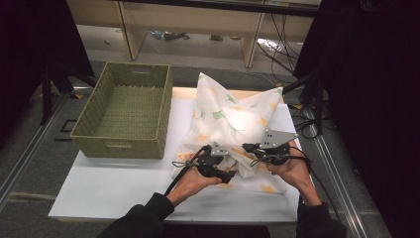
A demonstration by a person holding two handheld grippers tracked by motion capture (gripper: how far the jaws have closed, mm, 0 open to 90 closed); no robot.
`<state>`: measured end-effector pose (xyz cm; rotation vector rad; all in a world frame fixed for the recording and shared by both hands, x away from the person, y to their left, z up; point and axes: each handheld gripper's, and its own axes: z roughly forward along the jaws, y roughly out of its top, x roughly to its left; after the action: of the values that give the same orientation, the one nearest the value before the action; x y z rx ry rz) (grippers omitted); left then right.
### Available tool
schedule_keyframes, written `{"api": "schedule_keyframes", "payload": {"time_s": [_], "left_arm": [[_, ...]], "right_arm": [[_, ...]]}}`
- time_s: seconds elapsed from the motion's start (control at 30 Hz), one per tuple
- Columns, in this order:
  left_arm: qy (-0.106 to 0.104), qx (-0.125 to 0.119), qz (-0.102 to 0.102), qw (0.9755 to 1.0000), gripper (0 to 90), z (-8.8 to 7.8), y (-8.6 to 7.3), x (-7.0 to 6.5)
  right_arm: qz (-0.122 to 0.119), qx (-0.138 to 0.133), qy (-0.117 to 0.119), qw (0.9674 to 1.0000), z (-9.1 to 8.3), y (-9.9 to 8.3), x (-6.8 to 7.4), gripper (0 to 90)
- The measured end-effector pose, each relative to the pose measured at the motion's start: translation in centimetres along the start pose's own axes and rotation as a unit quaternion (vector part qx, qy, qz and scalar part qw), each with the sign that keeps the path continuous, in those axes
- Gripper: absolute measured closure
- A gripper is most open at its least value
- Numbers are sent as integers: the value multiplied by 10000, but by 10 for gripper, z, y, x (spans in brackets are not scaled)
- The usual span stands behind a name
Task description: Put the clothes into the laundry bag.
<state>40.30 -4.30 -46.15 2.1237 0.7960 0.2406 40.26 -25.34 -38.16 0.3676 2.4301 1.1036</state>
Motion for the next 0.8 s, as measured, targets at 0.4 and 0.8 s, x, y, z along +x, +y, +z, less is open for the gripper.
{"api": "schedule_keyframes", "payload": {"time_s": [0.4,0.8], "left_arm": [[484,-373,-203,9979,827,22,28,22],[786,-471,-479,9946,772,41,27,48]], "right_arm": [[-14,-48,1,10000,-4,1,2,900],[-24,57,224,9997,5,0,6,900]]}}
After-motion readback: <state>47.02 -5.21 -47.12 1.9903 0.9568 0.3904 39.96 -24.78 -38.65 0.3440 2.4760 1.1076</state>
